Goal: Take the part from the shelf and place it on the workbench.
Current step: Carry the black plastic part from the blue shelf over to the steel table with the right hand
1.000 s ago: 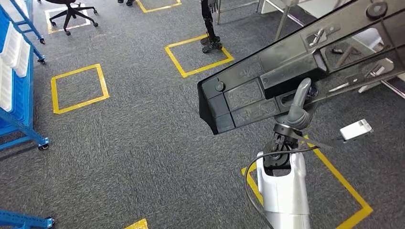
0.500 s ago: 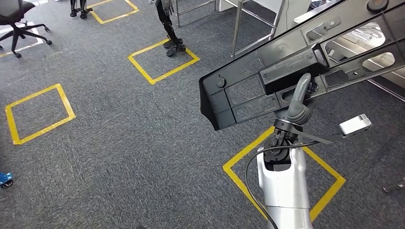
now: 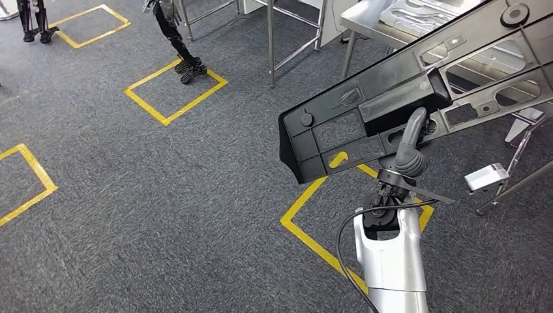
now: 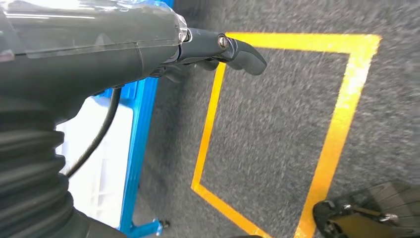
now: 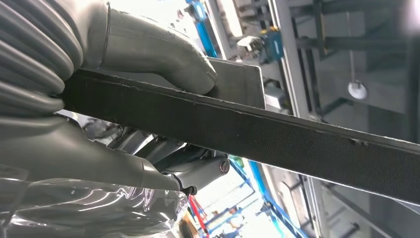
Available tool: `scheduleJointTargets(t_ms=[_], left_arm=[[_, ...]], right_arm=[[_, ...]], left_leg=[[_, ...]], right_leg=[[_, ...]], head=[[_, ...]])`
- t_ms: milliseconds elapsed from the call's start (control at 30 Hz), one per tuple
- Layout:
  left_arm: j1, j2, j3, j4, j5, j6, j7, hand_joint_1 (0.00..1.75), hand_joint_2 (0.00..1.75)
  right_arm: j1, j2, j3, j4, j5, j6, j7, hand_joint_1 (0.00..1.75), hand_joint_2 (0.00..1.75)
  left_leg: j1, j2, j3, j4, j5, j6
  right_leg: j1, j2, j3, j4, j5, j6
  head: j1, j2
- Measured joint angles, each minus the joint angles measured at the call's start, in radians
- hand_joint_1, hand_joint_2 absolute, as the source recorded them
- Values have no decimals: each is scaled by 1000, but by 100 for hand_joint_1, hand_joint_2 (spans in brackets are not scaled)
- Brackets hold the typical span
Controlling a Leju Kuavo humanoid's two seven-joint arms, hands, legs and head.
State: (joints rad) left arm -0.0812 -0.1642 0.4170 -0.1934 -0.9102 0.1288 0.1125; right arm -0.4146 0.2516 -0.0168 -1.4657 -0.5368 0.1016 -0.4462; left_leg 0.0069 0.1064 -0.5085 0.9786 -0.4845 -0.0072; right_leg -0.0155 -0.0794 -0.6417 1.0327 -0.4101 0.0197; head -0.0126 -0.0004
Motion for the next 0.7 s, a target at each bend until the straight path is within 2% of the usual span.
scheduleJointTargets(t_ms=[33,100,133,167,233,300,333,367,400,433,467,500,533,600,633,667,700], left_arm=[[-1,1,0,0,1,-1,-2,0,175],[-4,3,2,0,2,-2,-6,0,175],[-6,4,3,-1,3,-2,-9,0,175],[-8,4,4,-1,5,-3,-11,0,175],[-9,4,8,-2,8,-4,-14,0,175],[-7,4,12,-2,10,-4,-14,0,175],[-5,5,14,-2,11,-4,-14,0,175],[-3,5,16,-2,12,-5,-14,0,175],[-1,5,17,-2,13,-5,-16,0,175],[1,6,18,-2,14,-6,-18,0,175],[2,6,19,-1,16,-7,-20,0,175],[2,6,20,-1,17,-8,-23,0,175],[3,6,21,-1,18,-9,-24,0,175],[2,5,22,-1,19,-10,-27,0,175],[1,4,23,-1,19,-10,-27,0,175],[0,2,23,-1,20,-10,-28,0,175],[2,1,23,-1,20,-11,-28,0,175]], right_arm=[[-4,0,0,2,0,0,0,175,175],[-9,-2,0,5,0,-1,-1,175,175],[-12,-2,0,6,0,-1,-2,175,175],[-14,-2,0,6,0,-1,-2,175,175],[-20,-2,0,8,1,-1,-3,175,175],[-20,-1,0,12,1,-2,-2,175,175],[-19,-1,0,13,1,-3,-2,175,175],[-19,-2,0,14,2,-5,-2,175,175],[-19,-2,0,14,3,-6,-2,175,175],[-19,-2,0,14,5,-8,-1,175,175],[-20,-2,0,14,7,-11,0,175,175],[-20,-1,1,14,9,-15,1,175,175],[-20,-1,1,13,11,-19,3,175,175],[-19,-1,1,10,13,-23,6,175,175],[-18,-1,1,7,14,-24,6,175,175],[-19,-2,1,3,14,-24,6,175,175],[-21,-2,1,0,15,-24,6,175,175]], left_leg=[[-3,9,3,2,-5,-6],[-2,24,9,0,-13,-18],[1,11,11,7,-21,-24],[4,-11,5,26,-36,-28],[7,-73,-45,133,-93,-30],[5,-95,-129,282,-144,-27],[3,-98,-155,317,-142,-23],[2,-100,-167,318,-121,-17],[0,-106,-157,273,-81,-10],[-2,-122,-134,201,-33,0],[-3,-144,-108,131,2,9],[-4,-162,-88,77,24,15],[-5,-176,-75,45,32,18],[-8,-167,-67,31,31,21],[-6,-156,-62,23,35,24],[-4,-144,-57,14,39,28],[-2,-131,-52,5,44,32]], right_leg=[[3,-5,5,-12,-4,-8],[5,22,5,-10,-4,-23],[4,35,6,-12,-5,-29],[3,48,7,-13,-4,-35],[2,72,9,-14,-5,-43],[8,102,10,-13,-5,-49],[11,119,11,-12,-6,-51],[14,138,12,-11,-6,-52],[17,155,14,-11,-7,-53],[19,171,16,-10,-7,-53],[21,184,17,-10,-7,-52],[21,197,15,-10,-6,-50],[18,208,13,-10,-5,-45],[12,230,8,-13,-1,-32],[11,227,7,-12,-2,-26],[14,206,2,1,-12,-21],[16,174,-12,31,-33,-17]], head=[[0,0],[0,0],[0,0],[0,0],[0,0],[0,0],[0,0],[0,0],[0,0],[0,0],[0,0],[0,0],[0,0],[-1,0],[-1,0],[-1,0],[-1,0]])
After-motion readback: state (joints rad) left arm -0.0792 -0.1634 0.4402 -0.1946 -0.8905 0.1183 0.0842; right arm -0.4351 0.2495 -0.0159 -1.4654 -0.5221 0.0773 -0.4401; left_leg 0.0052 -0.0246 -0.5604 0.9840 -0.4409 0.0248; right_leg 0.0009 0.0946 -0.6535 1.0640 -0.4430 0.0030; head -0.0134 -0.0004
